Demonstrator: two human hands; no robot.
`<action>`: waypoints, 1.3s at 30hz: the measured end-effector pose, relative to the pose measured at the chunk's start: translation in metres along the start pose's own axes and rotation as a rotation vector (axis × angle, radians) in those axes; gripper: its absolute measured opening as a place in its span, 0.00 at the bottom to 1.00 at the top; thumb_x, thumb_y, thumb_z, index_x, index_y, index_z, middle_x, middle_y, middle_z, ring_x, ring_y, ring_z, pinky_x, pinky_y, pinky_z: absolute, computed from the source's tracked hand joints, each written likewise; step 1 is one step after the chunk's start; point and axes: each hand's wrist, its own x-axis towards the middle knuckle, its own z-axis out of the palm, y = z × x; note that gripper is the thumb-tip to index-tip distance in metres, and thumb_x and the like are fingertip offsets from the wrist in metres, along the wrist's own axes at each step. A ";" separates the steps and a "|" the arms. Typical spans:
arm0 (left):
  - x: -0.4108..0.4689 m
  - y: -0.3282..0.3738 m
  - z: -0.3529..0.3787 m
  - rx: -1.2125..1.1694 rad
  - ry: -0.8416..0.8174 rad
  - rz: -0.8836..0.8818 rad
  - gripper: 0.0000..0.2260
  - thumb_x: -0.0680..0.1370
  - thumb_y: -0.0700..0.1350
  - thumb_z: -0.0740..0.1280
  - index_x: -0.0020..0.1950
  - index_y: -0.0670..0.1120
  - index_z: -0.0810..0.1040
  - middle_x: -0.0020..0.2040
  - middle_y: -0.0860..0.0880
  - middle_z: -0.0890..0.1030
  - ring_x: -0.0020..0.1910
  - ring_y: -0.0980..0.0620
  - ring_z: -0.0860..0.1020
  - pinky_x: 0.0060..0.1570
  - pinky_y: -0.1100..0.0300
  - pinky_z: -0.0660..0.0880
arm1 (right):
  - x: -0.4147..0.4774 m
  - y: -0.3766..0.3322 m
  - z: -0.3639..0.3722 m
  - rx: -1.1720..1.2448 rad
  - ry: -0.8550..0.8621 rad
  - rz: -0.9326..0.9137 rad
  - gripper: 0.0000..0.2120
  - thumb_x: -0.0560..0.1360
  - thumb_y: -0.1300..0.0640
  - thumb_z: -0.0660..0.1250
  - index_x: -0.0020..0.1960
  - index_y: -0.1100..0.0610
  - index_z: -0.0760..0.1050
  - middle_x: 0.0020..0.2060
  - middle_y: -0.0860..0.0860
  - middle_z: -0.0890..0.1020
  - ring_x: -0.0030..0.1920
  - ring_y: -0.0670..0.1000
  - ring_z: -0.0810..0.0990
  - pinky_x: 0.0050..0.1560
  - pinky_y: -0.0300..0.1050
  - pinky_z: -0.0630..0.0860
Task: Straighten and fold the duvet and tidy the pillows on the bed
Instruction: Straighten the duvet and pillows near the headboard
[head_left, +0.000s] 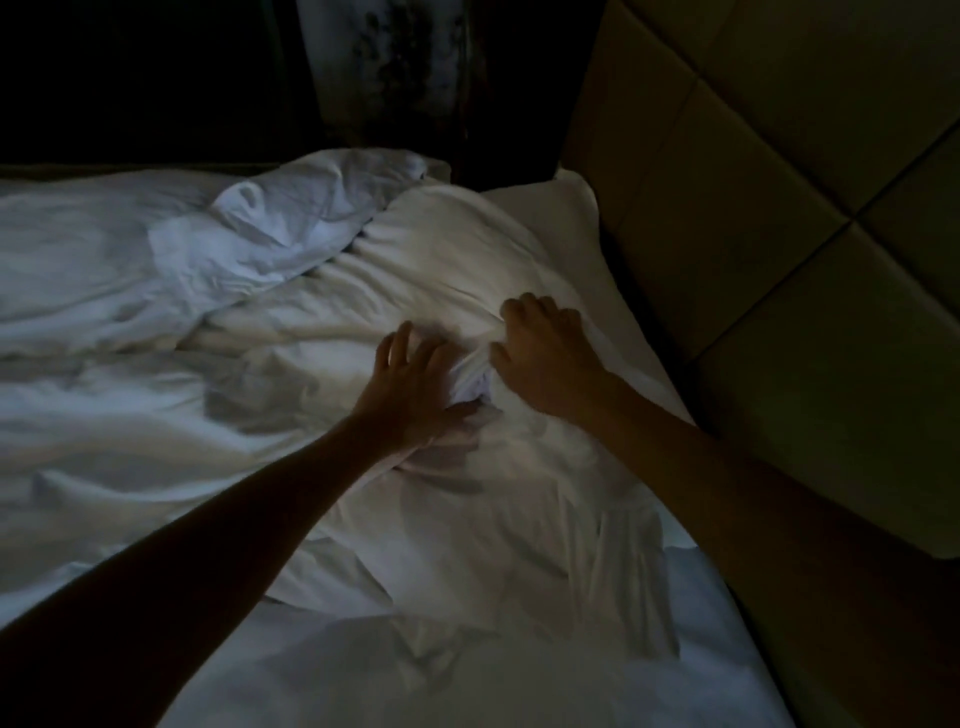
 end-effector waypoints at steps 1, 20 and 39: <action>0.000 -0.007 -0.001 -0.013 -0.036 0.030 0.41 0.67 0.73 0.61 0.74 0.56 0.58 0.72 0.50 0.66 0.72 0.38 0.57 0.71 0.41 0.53 | 0.003 -0.005 0.003 -0.014 -0.022 -0.044 0.20 0.75 0.45 0.61 0.58 0.60 0.70 0.56 0.58 0.74 0.58 0.60 0.72 0.58 0.57 0.67; 0.014 -0.025 -0.048 -0.120 0.147 0.167 0.34 0.75 0.69 0.48 0.66 0.43 0.69 0.42 0.40 0.83 0.40 0.39 0.81 0.41 0.54 0.75 | 0.007 0.035 -0.010 0.115 -0.121 0.033 0.21 0.77 0.54 0.64 0.69 0.57 0.70 0.53 0.64 0.80 0.51 0.64 0.80 0.49 0.52 0.74; 0.098 -0.017 0.067 -0.022 0.088 -0.109 0.29 0.80 0.57 0.48 0.77 0.44 0.50 0.78 0.39 0.52 0.76 0.35 0.49 0.71 0.33 0.44 | 0.074 0.017 0.128 -0.052 0.122 0.022 0.24 0.79 0.48 0.54 0.73 0.52 0.66 0.73 0.59 0.65 0.74 0.63 0.61 0.72 0.67 0.52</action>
